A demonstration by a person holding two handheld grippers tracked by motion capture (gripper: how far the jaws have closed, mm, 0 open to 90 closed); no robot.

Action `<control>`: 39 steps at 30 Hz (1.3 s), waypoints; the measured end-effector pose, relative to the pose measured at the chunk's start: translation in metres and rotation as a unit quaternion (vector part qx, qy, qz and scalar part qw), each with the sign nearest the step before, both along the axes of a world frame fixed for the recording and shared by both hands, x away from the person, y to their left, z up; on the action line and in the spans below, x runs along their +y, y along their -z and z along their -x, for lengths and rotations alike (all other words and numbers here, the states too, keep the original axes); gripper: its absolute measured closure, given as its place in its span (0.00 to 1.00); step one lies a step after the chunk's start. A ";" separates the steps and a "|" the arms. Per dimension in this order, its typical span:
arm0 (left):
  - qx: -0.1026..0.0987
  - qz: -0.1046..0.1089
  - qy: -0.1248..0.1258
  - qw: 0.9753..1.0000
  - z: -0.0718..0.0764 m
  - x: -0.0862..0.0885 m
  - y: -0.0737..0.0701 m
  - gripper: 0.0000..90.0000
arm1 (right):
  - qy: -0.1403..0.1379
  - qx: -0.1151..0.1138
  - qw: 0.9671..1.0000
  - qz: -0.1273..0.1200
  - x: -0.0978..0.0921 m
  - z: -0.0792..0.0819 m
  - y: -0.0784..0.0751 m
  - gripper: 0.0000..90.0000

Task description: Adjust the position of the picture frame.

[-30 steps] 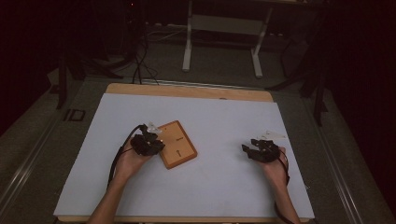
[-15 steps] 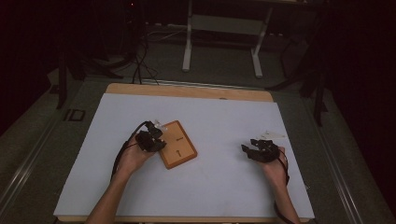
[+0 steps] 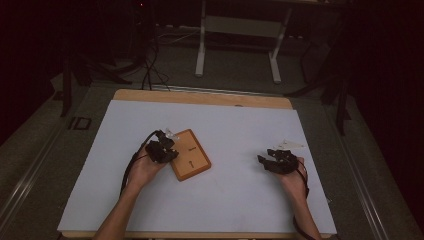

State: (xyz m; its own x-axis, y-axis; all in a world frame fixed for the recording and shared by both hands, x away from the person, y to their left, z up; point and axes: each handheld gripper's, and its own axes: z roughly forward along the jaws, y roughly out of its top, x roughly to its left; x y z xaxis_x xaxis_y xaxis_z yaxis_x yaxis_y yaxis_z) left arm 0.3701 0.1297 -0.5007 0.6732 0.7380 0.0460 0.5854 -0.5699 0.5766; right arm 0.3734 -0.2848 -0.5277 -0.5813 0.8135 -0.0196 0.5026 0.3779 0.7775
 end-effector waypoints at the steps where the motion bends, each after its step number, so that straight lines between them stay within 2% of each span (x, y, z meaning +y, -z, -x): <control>1: -0.002 0.001 0.000 1.000 0.000 0.000 0.000 0.94 | -0.001 0.000 1.000 0.000 0.000 0.000 0.000 0.52; 5: -0.017 0.013 0.006 1.000 0.003 0.001 -0.002 0.94 | -0.009 0.000 1.000 -0.003 0.005 0.000 0.000 0.52; 8: -0.032 0.032 0.011 0.999 0.005 0.002 -0.009 0.94 | -0.018 0.000 1.000 0.000 0.011 0.000 0.000 0.52; 17: -0.058 0.043 0.037 0.997 0.012 -0.008 -0.022 0.95 | -0.043 -0.001 0.999 0.004 0.027 0.001 0.000 0.52; 23: -0.062 0.046 0.047 0.996 0.015 -0.012 -0.026 0.95 | -0.058 0.000 0.998 0.005 0.036 0.002 0.001 0.52; 27: -0.064 0.050 0.049 0.995 0.015 -0.014 -0.028 0.95 | -0.069 0.003 0.998 -0.004 0.042 0.003 0.000 0.52; 34: -0.068 0.052 0.051 0.995 0.017 -0.019 -0.030 0.95 | -0.103 0.004 0.995 -0.012 0.061 0.008 -0.001 0.53; 39: -0.072 0.051 0.062 0.994 0.019 -0.025 -0.036 0.95 | -0.122 0.007 0.992 -0.013 0.072 0.010 0.001 0.61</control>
